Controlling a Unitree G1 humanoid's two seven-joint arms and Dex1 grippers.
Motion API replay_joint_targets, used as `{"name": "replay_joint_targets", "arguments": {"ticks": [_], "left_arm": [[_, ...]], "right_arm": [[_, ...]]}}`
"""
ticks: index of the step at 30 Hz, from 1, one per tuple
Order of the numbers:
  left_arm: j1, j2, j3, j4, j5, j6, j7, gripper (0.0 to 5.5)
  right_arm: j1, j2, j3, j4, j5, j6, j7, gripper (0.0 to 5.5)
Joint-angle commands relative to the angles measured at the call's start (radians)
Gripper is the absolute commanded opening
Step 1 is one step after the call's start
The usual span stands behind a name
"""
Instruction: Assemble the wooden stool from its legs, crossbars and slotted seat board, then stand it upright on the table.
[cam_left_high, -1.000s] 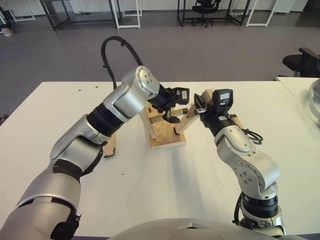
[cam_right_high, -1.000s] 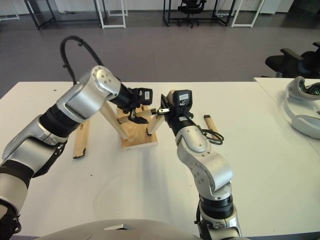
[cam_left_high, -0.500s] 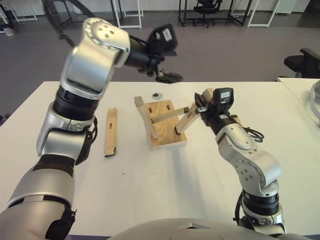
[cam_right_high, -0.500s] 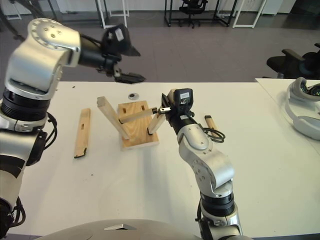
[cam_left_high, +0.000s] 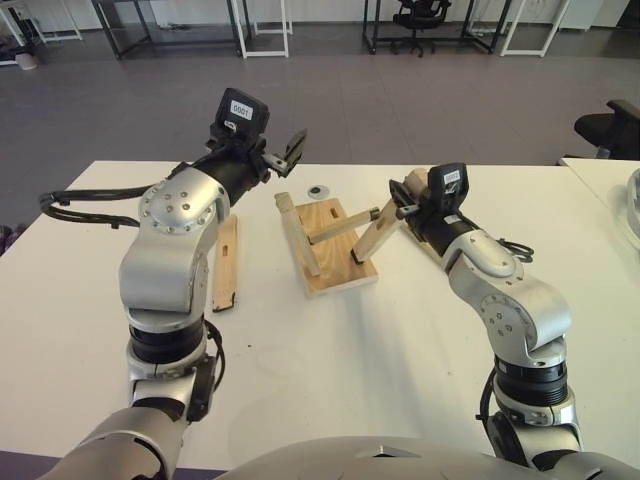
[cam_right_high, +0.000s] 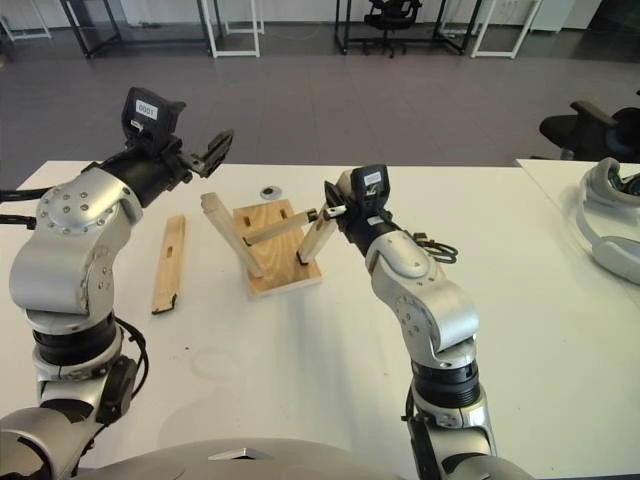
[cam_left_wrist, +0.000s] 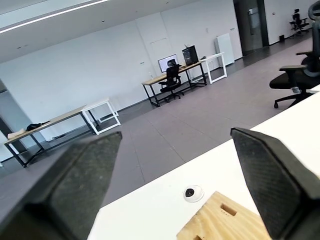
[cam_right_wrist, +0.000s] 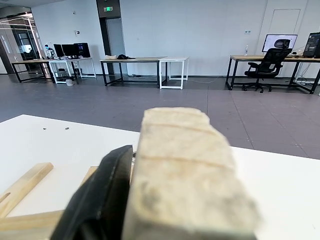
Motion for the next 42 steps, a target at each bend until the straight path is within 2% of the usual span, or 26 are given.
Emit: {"name": "replay_joint_targets", "arguments": {"ticks": [1,4,11,13,16,23,30,38,39,42], "left_arm": [[0.067,-0.029,-0.050,0.017,0.000,0.016,0.049,4.04],[0.114,-0.023,-0.071,0.027,-0.003,0.016,0.063,4.04],[0.320,0.022,-0.273,-0.008,0.035,-0.128,0.085,4.04],[0.341,0.025,-0.296,-0.003,0.041,-0.163,0.088,4.04],[0.379,0.048,-0.291,0.022,0.062,-0.216,0.087,4.04],[0.489,0.138,-0.190,0.145,0.086,-0.366,0.078,4.04],[0.532,0.163,-0.268,0.217,0.108,-0.473,0.055,4.04],[0.592,0.230,-0.255,0.288,0.109,-0.572,0.021,4.04],[0.588,0.232,-0.263,0.287,0.111,-0.584,0.019,4.04],[0.501,0.217,-0.253,0.269,0.104,-0.596,0.024,4.04]], "right_arm": [[0.071,-0.079,0.036,0.102,-0.070,0.122,0.012,1.23],[0.064,-0.081,0.038,0.107,-0.073,0.123,0.018,1.23],[0.040,-0.084,0.017,0.136,-0.062,0.133,0.033,1.23],[0.034,-0.085,0.008,0.147,-0.062,0.136,0.038,1.23],[0.024,-0.099,-0.007,0.179,-0.063,0.133,0.052,1.23],[0.009,-0.152,-0.014,0.276,-0.071,0.089,0.098,1.23],[-0.019,-0.172,0.015,0.293,-0.085,0.064,0.132,1.23],[-0.088,-0.210,0.022,0.401,-0.093,0.029,0.188,1.23],[-0.087,-0.217,0.040,0.388,-0.090,0.029,0.208,1.65],[-0.067,-0.203,0.052,0.345,-0.066,0.032,0.224,2.24]]}}
